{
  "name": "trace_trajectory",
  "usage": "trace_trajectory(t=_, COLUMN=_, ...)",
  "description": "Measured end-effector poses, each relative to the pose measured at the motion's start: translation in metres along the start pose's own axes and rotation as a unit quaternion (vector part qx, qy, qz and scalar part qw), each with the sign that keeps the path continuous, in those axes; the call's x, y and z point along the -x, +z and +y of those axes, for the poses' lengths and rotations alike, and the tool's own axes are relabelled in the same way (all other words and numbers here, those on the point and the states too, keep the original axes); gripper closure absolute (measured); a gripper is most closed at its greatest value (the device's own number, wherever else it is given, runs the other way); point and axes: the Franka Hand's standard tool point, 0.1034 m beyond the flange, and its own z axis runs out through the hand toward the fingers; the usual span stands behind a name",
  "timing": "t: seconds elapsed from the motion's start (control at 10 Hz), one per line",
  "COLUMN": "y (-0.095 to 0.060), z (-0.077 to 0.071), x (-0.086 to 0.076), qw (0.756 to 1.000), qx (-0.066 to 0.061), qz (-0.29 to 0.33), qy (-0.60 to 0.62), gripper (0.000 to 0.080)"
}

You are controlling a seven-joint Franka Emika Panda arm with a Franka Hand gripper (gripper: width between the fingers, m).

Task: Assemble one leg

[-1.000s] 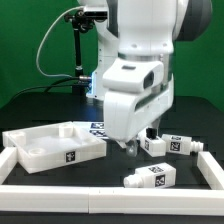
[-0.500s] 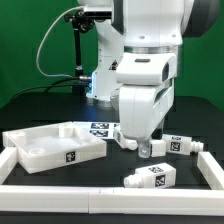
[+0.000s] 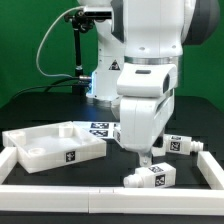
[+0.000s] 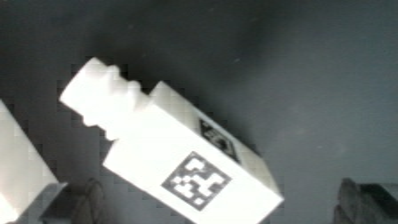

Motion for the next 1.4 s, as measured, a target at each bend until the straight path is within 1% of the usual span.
trace_trajectory(t=0.2, y=0.009, z=-0.001, x=-0.002, qw=1.0, qx=0.006, qz=0.005, qy=0.0, gripper=0.015)
trace_trajectory(t=0.3, y=0.012, z=-0.002, x=0.0, qw=1.0, qx=0.004, qz=0.004, qy=0.0, gripper=0.015)
trace_trajectory(t=0.5, y=0.024, z=-0.004, x=0.01, qw=1.0, qx=-0.006, qz=0.001, qy=-0.011, gripper=0.015)
trace_trajectory(t=0.7, y=0.033, z=0.0, x=0.029, qw=0.999, qx=-0.016, qz=0.001, qy=-0.037, gripper=0.015)
trace_trajectory(t=0.8, y=0.033, z=0.001, x=0.029, qw=0.999, qx=-0.015, qz=0.001, qy=-0.029, gripper=0.015)
trace_trajectory(t=0.9, y=0.033, z=0.0, x=0.028, qw=0.999, qx=-0.015, qz=0.001, qy=-0.03, gripper=0.026)
trace_trajectory(t=1.0, y=0.033, z=0.0, x=0.029, qw=0.999, qx=-0.015, qz=0.001, qy=-0.029, gripper=0.026)
trace_trajectory(t=1.1, y=0.033, z=0.0, x=0.029, qw=0.999, qx=-0.015, qz=0.001, qy=-0.029, gripper=0.0407)
trace_trajectory(t=1.2, y=0.033, z=0.0, x=0.029, qw=0.999, qx=-0.015, qz=0.001, qy=-0.029, gripper=0.0515)
trace_trajectory(t=1.3, y=0.031, z=0.001, x=0.029, qw=1.0, qx=-0.011, qz=0.003, qy=-0.014, gripper=0.0514)
trace_trajectory(t=1.4, y=0.015, z=-0.005, x=0.031, qw=1.0, qx=-0.002, qz=0.003, qy=0.02, gripper=0.0514)
